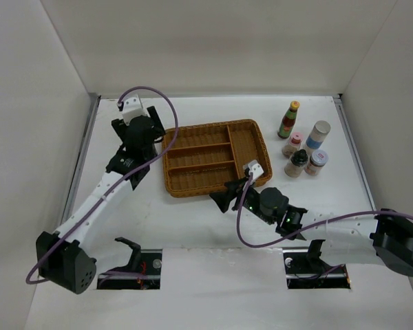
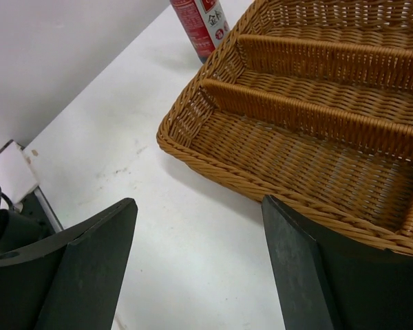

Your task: Organize the condiment bottles

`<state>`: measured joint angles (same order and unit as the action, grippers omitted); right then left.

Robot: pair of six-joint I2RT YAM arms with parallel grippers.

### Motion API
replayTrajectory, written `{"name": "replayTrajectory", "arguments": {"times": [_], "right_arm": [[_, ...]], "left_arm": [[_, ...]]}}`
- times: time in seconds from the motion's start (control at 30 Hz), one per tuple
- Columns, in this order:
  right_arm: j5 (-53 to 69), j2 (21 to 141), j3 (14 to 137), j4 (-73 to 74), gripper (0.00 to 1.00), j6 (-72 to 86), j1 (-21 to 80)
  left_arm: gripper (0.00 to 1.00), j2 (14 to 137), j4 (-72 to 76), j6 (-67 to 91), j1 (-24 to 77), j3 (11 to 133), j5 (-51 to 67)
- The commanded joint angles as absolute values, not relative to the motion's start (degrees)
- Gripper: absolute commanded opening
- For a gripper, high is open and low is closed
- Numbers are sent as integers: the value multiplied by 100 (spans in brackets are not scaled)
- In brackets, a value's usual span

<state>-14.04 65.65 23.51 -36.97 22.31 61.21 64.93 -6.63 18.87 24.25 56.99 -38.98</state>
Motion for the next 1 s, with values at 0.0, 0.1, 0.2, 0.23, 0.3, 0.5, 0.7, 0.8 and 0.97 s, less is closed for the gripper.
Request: {"name": "replayTrajectory", "arguments": {"times": [0.0,0.1,0.2,0.23,0.3,0.5,0.7,0.8,0.97], "right_arm": [[-1301,6416,2417,-4122,80,2267,6113],[-1283,6442,2408,-4122,80,2276,6042],[-1257,6434,2408,-4122,80,2276,6060],[-1239,6460,2408,-4131,80,2276,6060],[-1230,6530,2408,-4140,79,2311,6042],[-1169,6530,2417,-4140,78,2329,6042],[-1169,6548,2408,-4140,77,2329,6042],[-1169,6609,2426,-4131,76,2329,6042],[-1169,6644,2435,-4140,76,2329,6042]], "left_arm": [[72,6731,-633,1758,2071,6064,-3806],[70,7039,-546,1837,1885,6152,-3700],[69,7311,-238,1837,1789,6187,-3700],[69,7426,-220,1837,1754,6240,-3700],[68,7628,-228,1820,1718,6389,-3691],[61,8050,-9,1793,1551,6521,-3718],[58,8138,132,1767,1507,6530,-3832],[49,8191,149,1740,1490,6548,-3832],[22,7981,377,1714,1507,6451,-4042]]}}
